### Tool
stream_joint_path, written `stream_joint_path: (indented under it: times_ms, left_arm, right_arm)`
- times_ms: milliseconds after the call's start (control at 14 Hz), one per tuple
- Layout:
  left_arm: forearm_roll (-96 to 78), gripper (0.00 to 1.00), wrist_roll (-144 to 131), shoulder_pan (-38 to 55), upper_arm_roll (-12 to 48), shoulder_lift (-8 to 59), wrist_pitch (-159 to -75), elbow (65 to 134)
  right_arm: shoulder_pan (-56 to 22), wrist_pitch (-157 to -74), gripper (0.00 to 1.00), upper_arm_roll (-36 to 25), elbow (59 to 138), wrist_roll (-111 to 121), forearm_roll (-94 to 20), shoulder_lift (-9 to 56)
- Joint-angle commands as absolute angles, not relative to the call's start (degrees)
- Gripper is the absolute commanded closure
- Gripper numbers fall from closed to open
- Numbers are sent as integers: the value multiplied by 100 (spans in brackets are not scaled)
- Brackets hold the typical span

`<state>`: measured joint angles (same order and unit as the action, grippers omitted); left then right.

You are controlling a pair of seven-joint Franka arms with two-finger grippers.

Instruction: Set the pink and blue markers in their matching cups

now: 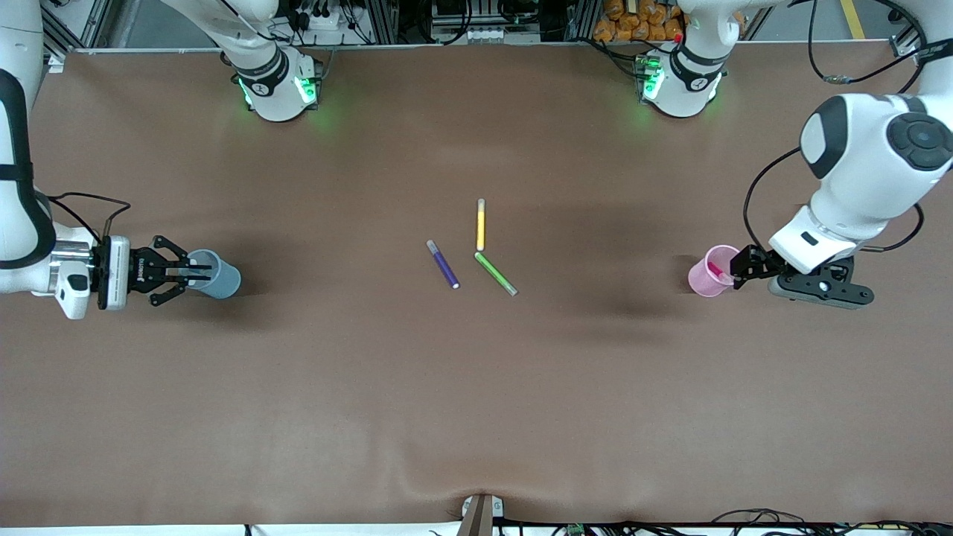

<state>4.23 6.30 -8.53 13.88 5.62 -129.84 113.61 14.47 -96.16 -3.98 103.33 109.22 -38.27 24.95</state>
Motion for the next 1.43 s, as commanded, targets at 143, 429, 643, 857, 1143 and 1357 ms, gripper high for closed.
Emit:
stream_joint_path:
  times_ms: [143, 429, 643, 857, 1143, 1357]
  left_arm:
    - [281, 0, 501, -879, 1477, 606, -11903, 10724]
    - [246, 0, 527, -914, 1450, 642, -10682, 10039]
    - [255, 0, 519, -835, 1354, 580, -9864, 9617]
    - [290, 0, 492, -459, 986, 571, -9134, 9133]
    - [255, 0, 492, 79, 343, 475, -8553, 8816]
    - [316, 0, 396, 97, 325, 264, -8490, 8807]
  right_arm:
    - [1538, -9527, 0, -325, 10406, 10724, -3779, 2373]
    - [1223, -9597, 0, -334, 10354, 9400, -3341, 1935]
    - [950, -9851, 0, -316, 10248, 8046, -2832, 1618]
    - [774, -10220, 0, -316, 10239, 7043, -2550, 1468]
    - [475, -10467, 0, -308, 10230, 5366, -1848, 1100]
    - [422, -10459, 0, -299, 10081, 4091, -1179, 836]
